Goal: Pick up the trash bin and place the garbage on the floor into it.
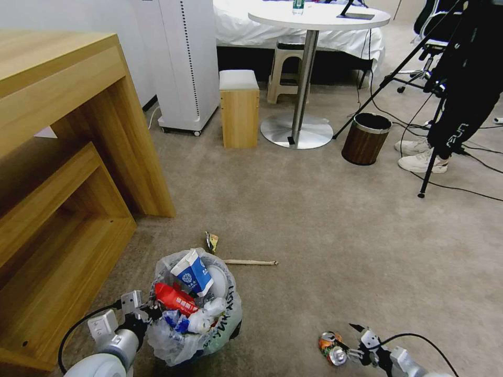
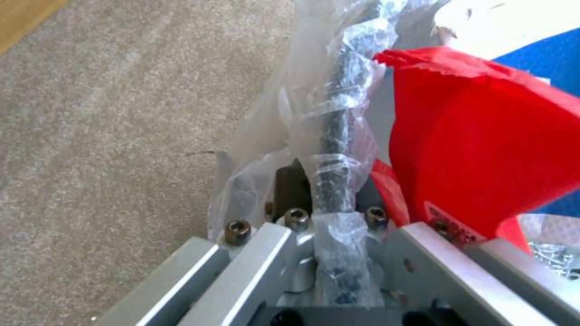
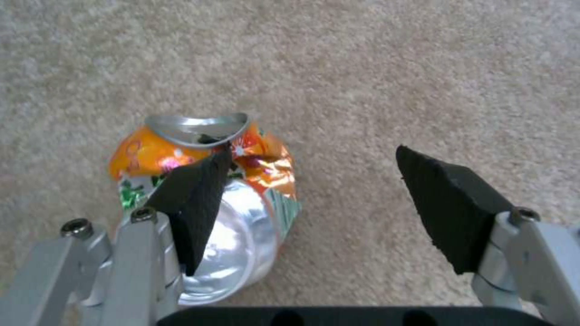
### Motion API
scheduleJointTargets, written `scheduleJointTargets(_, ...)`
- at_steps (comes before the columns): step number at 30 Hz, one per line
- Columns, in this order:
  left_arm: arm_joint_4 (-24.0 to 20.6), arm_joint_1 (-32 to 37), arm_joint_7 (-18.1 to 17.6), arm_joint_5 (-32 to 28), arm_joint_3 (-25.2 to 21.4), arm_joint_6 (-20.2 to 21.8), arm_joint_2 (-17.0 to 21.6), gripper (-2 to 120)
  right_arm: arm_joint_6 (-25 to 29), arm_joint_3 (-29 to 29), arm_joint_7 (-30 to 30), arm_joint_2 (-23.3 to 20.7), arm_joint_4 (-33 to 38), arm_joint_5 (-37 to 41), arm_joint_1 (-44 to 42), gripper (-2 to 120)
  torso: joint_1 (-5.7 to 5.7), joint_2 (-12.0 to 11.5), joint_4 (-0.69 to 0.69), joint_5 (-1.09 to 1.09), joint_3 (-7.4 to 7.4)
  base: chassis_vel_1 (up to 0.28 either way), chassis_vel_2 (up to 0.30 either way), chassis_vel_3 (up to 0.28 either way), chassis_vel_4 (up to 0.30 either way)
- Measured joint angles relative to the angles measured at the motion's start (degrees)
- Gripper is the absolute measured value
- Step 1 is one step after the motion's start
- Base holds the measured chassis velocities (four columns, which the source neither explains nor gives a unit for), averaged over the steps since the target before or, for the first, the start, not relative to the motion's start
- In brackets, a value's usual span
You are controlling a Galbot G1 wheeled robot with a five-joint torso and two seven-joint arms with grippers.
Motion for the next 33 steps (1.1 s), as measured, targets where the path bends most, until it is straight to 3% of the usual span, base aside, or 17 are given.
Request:
scheduleJointTargets(13,0.00,-0.28,0.00,-0.16,-0.17,0.01,0.15,0,1.25,-0.44,-0.30,-1.70,3.15,-0.41,-0.84,72,0.00,0.00,-0.01,0.00,0.00,0.000,0.000,0.000,0.000)
scheduleJointTargets(33,-0.50,-0.04,-0.04,-0.10,0.28,0.05,-0.02,0,0.41,-1.30,1.37,-0.09,2.83,-1.93,-3.06,72,0.00,0.00,-0.01,0.01,0.00,0.000,0.000,0.000,0.000)
